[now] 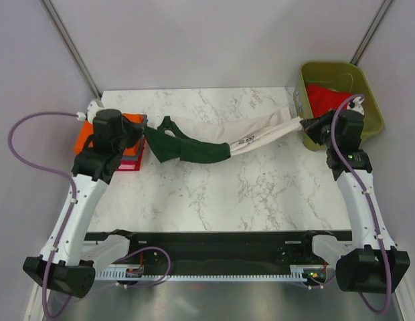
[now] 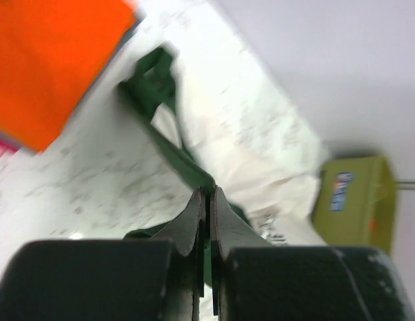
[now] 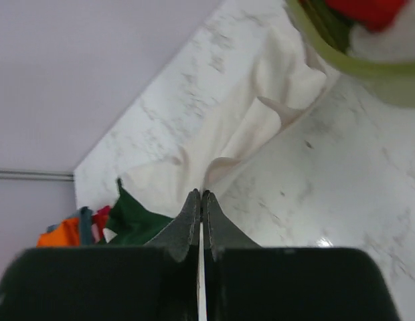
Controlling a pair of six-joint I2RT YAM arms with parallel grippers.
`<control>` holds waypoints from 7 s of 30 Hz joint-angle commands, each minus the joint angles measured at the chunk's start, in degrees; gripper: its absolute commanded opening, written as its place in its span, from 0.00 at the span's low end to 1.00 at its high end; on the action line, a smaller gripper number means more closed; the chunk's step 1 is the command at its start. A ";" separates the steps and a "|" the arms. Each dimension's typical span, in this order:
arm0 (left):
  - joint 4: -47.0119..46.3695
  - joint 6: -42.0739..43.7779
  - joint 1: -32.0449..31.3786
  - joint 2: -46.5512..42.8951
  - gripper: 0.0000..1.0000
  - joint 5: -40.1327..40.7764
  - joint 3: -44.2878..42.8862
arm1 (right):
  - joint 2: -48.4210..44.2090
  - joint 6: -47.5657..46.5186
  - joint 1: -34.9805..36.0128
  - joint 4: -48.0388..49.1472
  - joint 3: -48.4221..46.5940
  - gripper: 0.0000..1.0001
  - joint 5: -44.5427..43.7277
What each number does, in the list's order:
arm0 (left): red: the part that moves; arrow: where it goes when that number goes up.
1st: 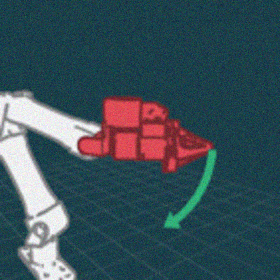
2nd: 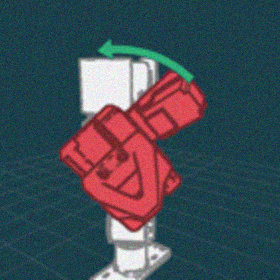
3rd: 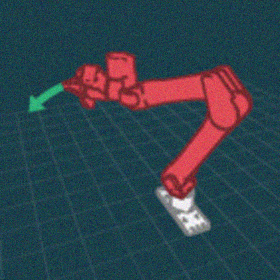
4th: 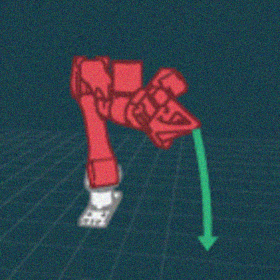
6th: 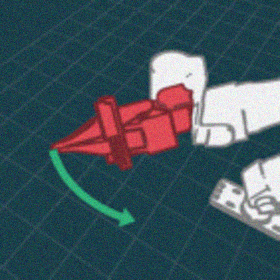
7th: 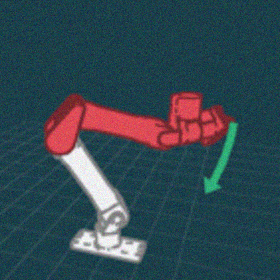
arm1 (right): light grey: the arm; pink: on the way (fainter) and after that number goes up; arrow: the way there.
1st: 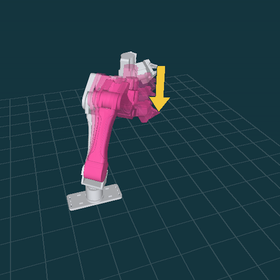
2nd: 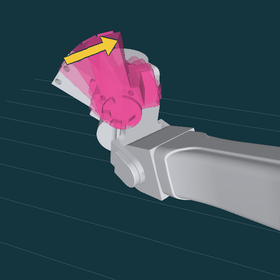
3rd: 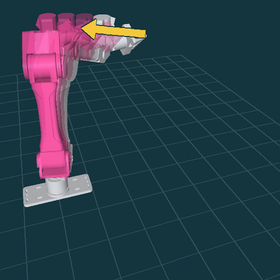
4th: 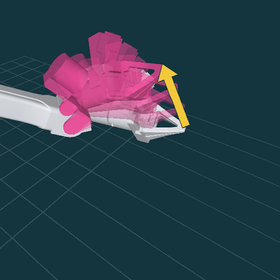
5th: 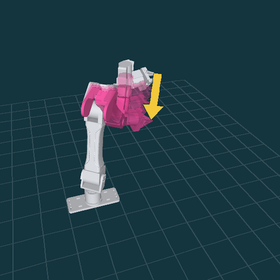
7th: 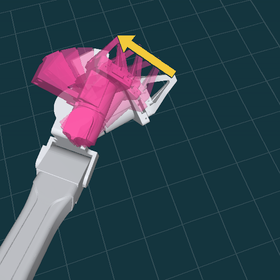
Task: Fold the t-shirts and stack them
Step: Flatten the tshirt out, then fold the tshirt
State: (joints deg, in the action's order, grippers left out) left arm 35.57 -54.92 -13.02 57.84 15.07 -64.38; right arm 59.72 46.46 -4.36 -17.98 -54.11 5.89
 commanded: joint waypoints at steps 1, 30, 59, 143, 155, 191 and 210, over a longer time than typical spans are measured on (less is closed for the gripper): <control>2.12 3.58 -0.17 1.56 0.02 3.12 -14.86 | 2.76 -2.60 -0.12 -0.03 -11.96 0.00 7.29; 5.83 1.13 -0.08 0.33 0.02 -4.18 -43.57 | -12.36 -2.52 -0.21 -9.02 -29.32 0.00 -9.07; -45.07 4.21 5.28 43.48 0.02 -7.94 -76.40 | 50.92 39.85 -11.01 41.98 -73.75 0.00 23.99; -14.13 2.71 4.93 -27.10 0.02 -17.18 25.97 | -31.51 -2.34 -12.52 -8.22 32.12 0.00 9.85; -24.14 2.00 4.75 -9.08 0.02 -17.27 20.18 | -19.31 -1.81 -12.60 3.29 35.13 0.00 8.52; -29.33 2.09 4.58 26.44 0.02 -13.40 -9.62 | 16.12 6.10 -9.53 22.81 17.37 0.00 4.13; -28.80 1.39 4.58 37.69 0.02 -12.52 -18.40 | 24.12 8.83 -7.86 25.89 13.24 0.00 1.06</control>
State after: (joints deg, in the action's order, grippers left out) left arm 8.93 -52.03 -8.38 93.32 1.39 -79.20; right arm 83.07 54.30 -12.56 4.99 -38.65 8.97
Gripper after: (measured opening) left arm 0.040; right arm 0.011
